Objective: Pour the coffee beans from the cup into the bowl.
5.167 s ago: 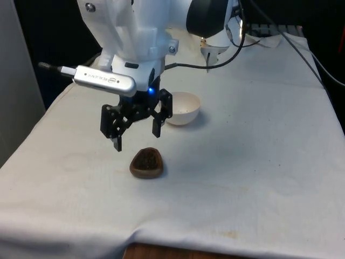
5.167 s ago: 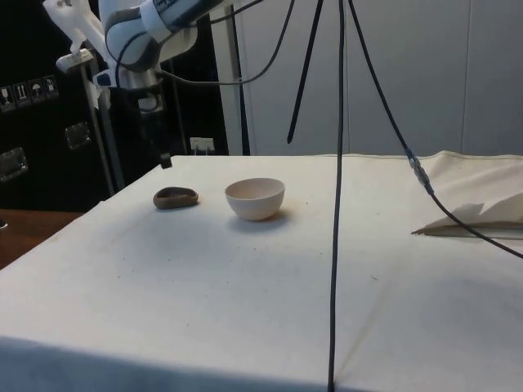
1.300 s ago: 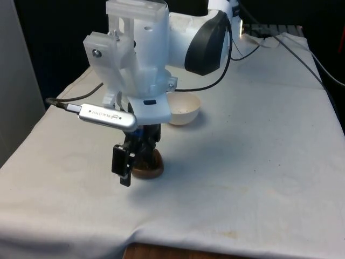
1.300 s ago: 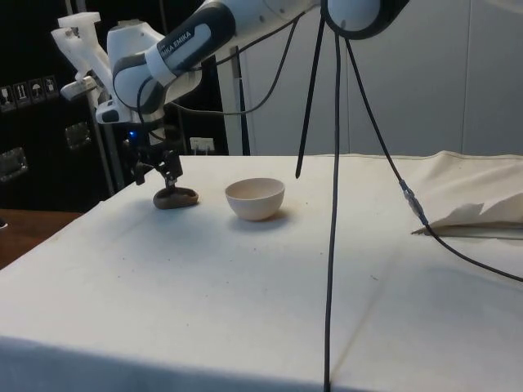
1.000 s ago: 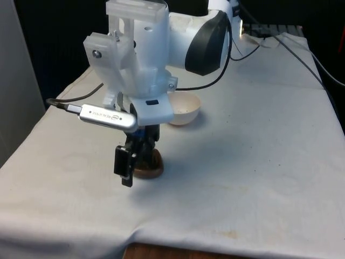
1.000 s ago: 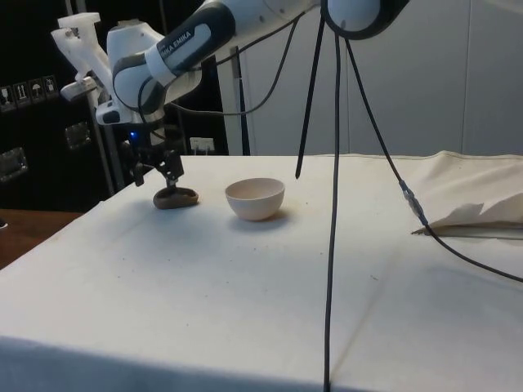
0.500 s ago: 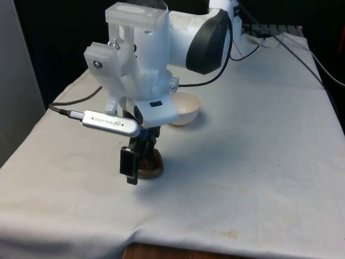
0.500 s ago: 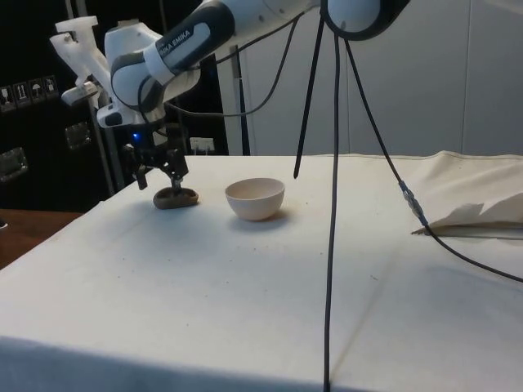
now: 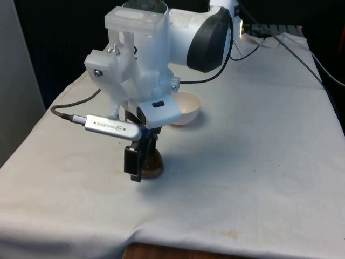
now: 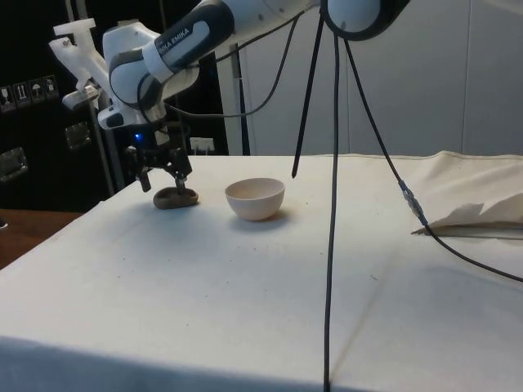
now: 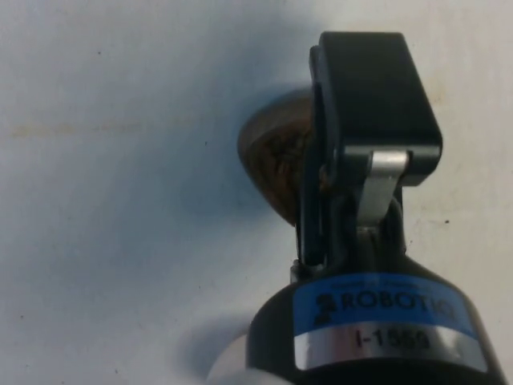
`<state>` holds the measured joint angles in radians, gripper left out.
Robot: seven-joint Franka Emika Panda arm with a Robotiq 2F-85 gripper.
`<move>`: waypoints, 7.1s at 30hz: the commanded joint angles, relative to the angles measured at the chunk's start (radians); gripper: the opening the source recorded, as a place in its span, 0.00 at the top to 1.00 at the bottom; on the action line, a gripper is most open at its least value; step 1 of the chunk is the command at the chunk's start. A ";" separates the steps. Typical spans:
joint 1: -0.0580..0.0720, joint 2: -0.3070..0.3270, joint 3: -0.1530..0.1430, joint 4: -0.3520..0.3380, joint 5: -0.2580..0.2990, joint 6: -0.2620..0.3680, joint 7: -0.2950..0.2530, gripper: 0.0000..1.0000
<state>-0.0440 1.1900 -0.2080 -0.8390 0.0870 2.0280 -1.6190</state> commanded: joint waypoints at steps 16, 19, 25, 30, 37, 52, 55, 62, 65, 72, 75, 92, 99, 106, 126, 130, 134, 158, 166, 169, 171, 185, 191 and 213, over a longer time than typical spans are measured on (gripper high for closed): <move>0.001 0.020 0.001 0.047 -0.002 -0.068 -0.021 0.00; 0.000 0.023 0.002 0.044 0.000 -0.051 -0.026 0.00; -0.001 0.027 0.004 0.035 0.005 -0.004 -0.032 0.00; 0.000 0.032 0.005 0.028 0.006 0.034 -0.043 0.00; 0.001 0.033 0.004 0.030 0.006 0.035 -0.052 0.00; 0.003 0.032 0.003 0.033 0.005 0.023 -0.054 0.44; 0.003 0.033 0.003 0.035 0.005 0.021 -0.054 0.68; 0.003 0.033 0.002 0.036 0.005 0.021 -0.053 0.96; 0.004 0.030 0.001 0.033 0.004 0.020 -0.053 0.96; 0.004 0.028 0.001 0.032 0.004 0.020 -0.053 0.96; 0.003 0.028 0.002 0.032 0.005 0.022 -0.056 0.96; 0.002 0.025 0.002 0.027 0.009 0.030 -0.050 0.96; -0.001 0.007 0.001 0.023 0.010 0.016 -0.036 0.96; -0.006 -0.027 -0.002 0.017 0.009 -0.026 -0.022 0.96; -0.014 -0.105 -0.015 0.000 0.010 -0.128 -0.015 0.96; -0.016 -0.120 -0.017 -0.003 0.009 -0.148 -0.016 0.96; -0.017 -0.113 -0.016 0.015 0.009 -0.171 -0.015 0.96; -0.021 -0.179 -0.046 -0.033 0.007 -0.214 -0.028 0.96; -0.021 -0.193 -0.055 -0.036 0.007 -0.235 -0.032 0.96; -0.021 -0.203 -0.058 -0.035 0.007 -0.251 -0.032 0.96; -0.020 -0.206 -0.059 -0.034 0.008 -0.255 -0.032 0.96; -0.020 -0.267 -0.066 -0.030 0.007 -0.343 -0.033 0.96; -0.020 -0.286 -0.068 -0.029 0.007 -0.371 -0.034 0.96; -0.022 -0.351 -0.074 -0.031 0.015 -0.430 -0.035 0.96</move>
<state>-0.0650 0.8570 -0.2810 -0.8500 0.1000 1.5730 -1.6490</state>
